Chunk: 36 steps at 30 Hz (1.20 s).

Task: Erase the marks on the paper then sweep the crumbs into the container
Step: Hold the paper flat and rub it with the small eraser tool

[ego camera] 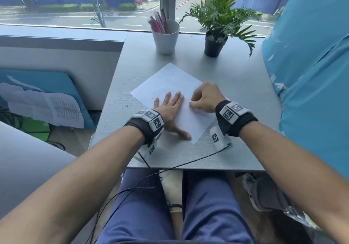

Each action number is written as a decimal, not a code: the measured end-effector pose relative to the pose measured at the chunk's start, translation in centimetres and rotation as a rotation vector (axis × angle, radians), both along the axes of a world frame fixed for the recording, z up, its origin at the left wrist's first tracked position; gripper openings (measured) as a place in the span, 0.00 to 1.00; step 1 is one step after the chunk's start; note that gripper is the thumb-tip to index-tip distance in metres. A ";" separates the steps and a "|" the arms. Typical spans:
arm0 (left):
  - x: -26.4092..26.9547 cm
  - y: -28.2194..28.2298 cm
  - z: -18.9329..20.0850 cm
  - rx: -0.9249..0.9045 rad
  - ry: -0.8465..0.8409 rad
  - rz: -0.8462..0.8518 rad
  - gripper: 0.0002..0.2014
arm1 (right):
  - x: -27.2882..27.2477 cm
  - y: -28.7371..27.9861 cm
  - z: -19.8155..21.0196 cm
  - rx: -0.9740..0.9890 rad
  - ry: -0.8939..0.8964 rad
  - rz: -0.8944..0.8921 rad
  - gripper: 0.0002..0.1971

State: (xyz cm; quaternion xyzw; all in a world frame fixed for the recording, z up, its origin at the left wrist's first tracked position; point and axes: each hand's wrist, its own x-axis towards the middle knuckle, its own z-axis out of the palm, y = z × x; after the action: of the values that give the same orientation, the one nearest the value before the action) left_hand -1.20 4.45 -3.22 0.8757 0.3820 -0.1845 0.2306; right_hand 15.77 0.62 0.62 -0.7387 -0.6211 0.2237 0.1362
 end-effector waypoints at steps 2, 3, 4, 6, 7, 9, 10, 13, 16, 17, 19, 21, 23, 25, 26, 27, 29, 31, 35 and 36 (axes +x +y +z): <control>-0.2 -0.2 0.2 -0.003 0.001 -0.019 0.76 | 2.6 1.0 0.1 -0.004 -0.017 -0.139 0.08; -0.3 -0.2 0.4 -0.011 -0.002 -0.031 0.74 | 3.5 1.0 -0.2 -0.042 -0.022 -0.164 0.09; -0.5 -0.1 0.5 -0.017 -0.008 -0.050 0.72 | 4.0 0.9 -0.6 -0.076 -0.014 -0.175 0.09; -1.1 0.3 0.7 -0.027 -0.008 -0.110 0.68 | 4.4 0.5 -1.1 -0.103 0.007 -0.183 0.09; -1.5 0.6 0.9 -0.031 0.002 -0.137 0.67 | 4.5 0.6 -1.3 -0.104 0.014 -0.185 0.08; -2.3 0.9 1.2 -0.026 0.033 -0.173 0.66 | 4.5 0.8 -1.3 -0.112 0.025 -0.194 0.08; -2.5 1.0 1.3 -0.019 0.045 -0.181 0.66 | 4.4 0.8 -1.2 -0.111 0.025 -0.190 0.08; -2.3 1.0 1.5 0.020 0.011 -0.155 0.61 | 4.0 1.2 -1.4 -0.077 0.023 -0.170 0.09; -1.3 1.1 1.4 0.069 -0.015 -0.149 0.54 | 3.1 1.7 -1.4 -0.041 0.024 -0.175 0.11; -1.0 1.0 1.3 0.068 -0.006 -0.162 0.53 | 2.9 1.9 -1.3 -0.042 0.023 -0.177 0.11; -0.7 0.2 0.9 0.076 -0.004 -0.222 0.51 | 2.7 2.3 -0.9 -0.059 0.020 -0.177 0.11; -0.7 -1.6 0.2 0.111 -0.025 -0.364 0.50 | 2.7 2.5 -0.6 -0.077 0.012 -0.170 0.12; -1.1 -3.6 -0.6 0.093 -0.072 -0.544 0.48 | 2.7 2.6 -0.7 -0.080 0.014 -0.175 0.11; -1.4 -4.2 -0.6 0.044 -0.126 -0.611 0.46 | 2.7 2.6 -0.8 -0.075 0.027 -0.187 0.11; -1.4 -3.9 -0.4 0.050 -0.148 -0.565 0.46 | 2.7 2.6 -0.9 -0.072 0.030 -0.189 0.10; -1.3 -3.1 -0.2 0.077 -0.149 -0.465 0.46 | 2.6 2.5 -0.8 -0.070 0.028 -0.188 0.10; -1.1 -1.3 0.1 0.114 -0.099 -0.224 0.50 | 2.6 2.4 -0.8 -0.068 0.024 -0.188 0.10; -0.9 -0.8 0.0 0.111 -0.042 -0.189 0.52 | 2.5 2.4 -0.7 -0.070 0.025 -0.193 0.10; -0.6 -4.5 -0.1 0.076 -0.065 -0.529 0.46 | 2.6 2.6 -0.7 -0.088 0.022 -0.189 0.09; -0.7 -5.5 0.0 0.052 -0.075 -0.599 0.45 | 2.6 2.6 -0.8 -0.086 0.028 -0.190 0.09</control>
State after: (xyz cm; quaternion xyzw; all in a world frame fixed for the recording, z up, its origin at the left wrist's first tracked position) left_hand -1.90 -1.08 -3.26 0.9612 0.1026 -0.2018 0.1575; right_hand 18.33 3.21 -0.14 -0.7963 -0.5361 0.2465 0.1334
